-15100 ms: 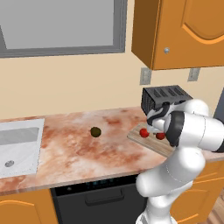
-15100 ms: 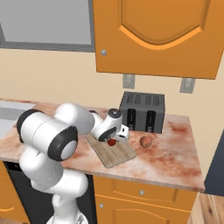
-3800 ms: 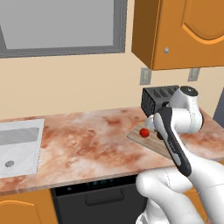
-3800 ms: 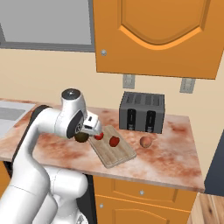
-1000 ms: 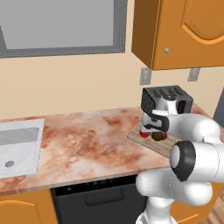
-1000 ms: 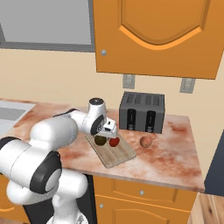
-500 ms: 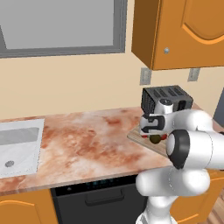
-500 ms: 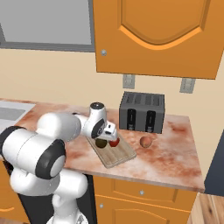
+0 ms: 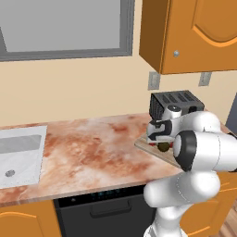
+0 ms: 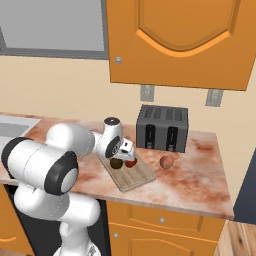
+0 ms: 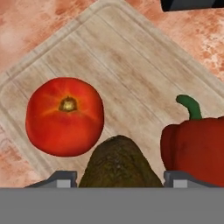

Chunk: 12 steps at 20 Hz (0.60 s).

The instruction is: Place the avocado, onion, tomato, and bell pepper on the cutting board.

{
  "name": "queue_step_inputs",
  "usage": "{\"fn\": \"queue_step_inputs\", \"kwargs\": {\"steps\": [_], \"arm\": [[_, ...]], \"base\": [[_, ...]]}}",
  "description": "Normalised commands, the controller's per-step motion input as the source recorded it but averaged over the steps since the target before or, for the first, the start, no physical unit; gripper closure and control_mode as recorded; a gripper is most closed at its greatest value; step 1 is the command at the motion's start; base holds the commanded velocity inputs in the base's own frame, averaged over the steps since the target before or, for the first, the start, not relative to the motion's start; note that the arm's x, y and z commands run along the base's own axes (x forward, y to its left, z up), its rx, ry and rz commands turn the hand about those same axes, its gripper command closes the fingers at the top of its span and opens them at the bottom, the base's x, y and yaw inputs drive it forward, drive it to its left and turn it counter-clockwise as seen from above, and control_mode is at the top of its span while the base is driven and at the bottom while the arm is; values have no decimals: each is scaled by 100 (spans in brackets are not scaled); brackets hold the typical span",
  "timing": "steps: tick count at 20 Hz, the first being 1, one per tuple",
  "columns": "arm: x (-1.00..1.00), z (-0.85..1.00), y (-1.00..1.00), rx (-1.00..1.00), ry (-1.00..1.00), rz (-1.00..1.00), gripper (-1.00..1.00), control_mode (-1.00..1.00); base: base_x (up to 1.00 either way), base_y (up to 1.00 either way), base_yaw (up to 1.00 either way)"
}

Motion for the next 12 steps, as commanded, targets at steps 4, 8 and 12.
{"fn": "queue_step_inputs", "kwargs": {"steps": [4, 8, 12], "arm": [[2, -23, 0, -1, 0, 0, -100, -100], [0, -8, 0, 0, 0, 0, -100, -100], [0, 2, 0, 0, 0, 0, -100, -100]], "base": [[0, 0, 0], [0, 0, 0], [0, 0, 0]]}}
